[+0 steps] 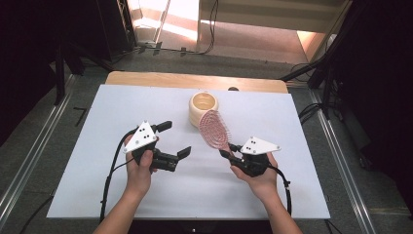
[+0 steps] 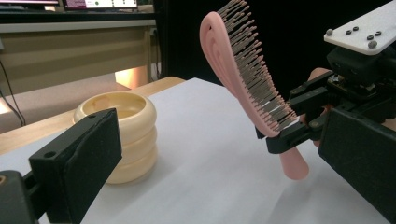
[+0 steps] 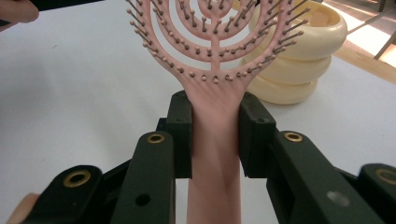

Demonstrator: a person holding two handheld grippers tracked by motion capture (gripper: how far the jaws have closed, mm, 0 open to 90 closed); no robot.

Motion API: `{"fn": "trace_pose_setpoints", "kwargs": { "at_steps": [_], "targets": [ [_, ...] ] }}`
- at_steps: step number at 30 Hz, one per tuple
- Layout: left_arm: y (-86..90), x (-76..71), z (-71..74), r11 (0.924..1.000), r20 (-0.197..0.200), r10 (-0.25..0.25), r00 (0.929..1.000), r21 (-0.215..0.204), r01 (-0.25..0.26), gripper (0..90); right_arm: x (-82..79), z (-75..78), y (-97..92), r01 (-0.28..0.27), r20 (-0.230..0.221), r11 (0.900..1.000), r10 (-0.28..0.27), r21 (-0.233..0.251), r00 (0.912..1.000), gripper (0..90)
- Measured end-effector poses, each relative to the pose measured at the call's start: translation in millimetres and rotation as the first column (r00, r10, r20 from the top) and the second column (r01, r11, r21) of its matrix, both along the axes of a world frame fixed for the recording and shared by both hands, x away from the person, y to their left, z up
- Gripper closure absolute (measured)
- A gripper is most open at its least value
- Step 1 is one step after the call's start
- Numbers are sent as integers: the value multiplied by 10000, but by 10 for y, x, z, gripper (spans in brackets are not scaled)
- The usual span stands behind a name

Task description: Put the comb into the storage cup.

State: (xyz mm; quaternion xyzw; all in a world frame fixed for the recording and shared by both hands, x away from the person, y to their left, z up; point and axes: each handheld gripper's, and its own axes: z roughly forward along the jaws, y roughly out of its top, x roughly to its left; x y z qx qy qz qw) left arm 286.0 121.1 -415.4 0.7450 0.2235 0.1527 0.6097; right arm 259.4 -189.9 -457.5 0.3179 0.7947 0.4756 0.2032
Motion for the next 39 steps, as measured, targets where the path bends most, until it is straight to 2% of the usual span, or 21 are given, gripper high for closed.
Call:
{"fn": "trace_pose_setpoints", "kwargs": {
  "at_steps": [16,21,29,39],
  "targets": [
    [-197,8,25,9990,-154,-401,9991,-201,398,0,-44,-38,120,-50,227,9999,53,-112,9997,680],
    [-253,7,24,9998,-229,-177,9996,-121,175,30,-51,-56,157,-97,287,9998,102,-191,9995,680],
    [-339,13,17,9992,-528,-243,9983,-328,226,32,-74,-62,216,-167,354,9995,176,-270,9992,679],
    [-432,19,19,9989,-946,9,9955,-471,-54,84,-95,-79,278,-288,453,9989,304,-361,9985,680]
  ]
}}
